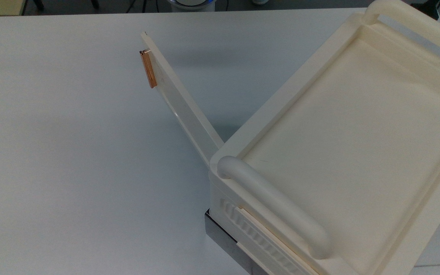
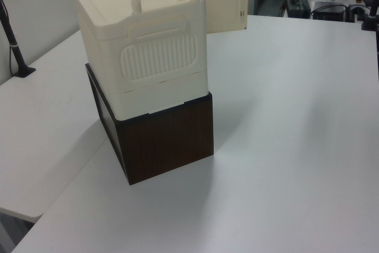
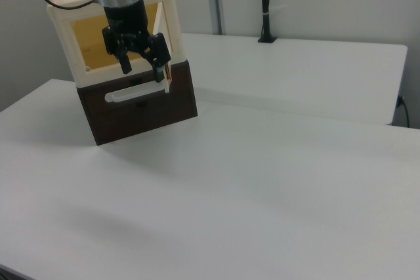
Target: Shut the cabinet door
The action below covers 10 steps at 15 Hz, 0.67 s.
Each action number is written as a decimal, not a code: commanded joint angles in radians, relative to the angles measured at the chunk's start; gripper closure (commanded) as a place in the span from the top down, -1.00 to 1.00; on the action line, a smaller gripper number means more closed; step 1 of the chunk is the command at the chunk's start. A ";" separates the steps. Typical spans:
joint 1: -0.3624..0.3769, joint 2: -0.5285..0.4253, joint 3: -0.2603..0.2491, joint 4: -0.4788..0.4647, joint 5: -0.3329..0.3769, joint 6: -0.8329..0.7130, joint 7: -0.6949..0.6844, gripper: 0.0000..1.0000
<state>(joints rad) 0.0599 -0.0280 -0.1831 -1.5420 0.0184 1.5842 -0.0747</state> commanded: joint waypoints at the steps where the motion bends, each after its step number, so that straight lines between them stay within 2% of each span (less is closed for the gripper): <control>1: 0.011 -0.016 -0.001 -0.027 -0.015 0.022 0.016 1.00; 10: 0.012 -0.016 0.007 -0.030 -0.015 0.023 0.019 1.00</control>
<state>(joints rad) 0.0599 -0.0280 -0.1825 -1.5454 0.0184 1.5842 -0.0747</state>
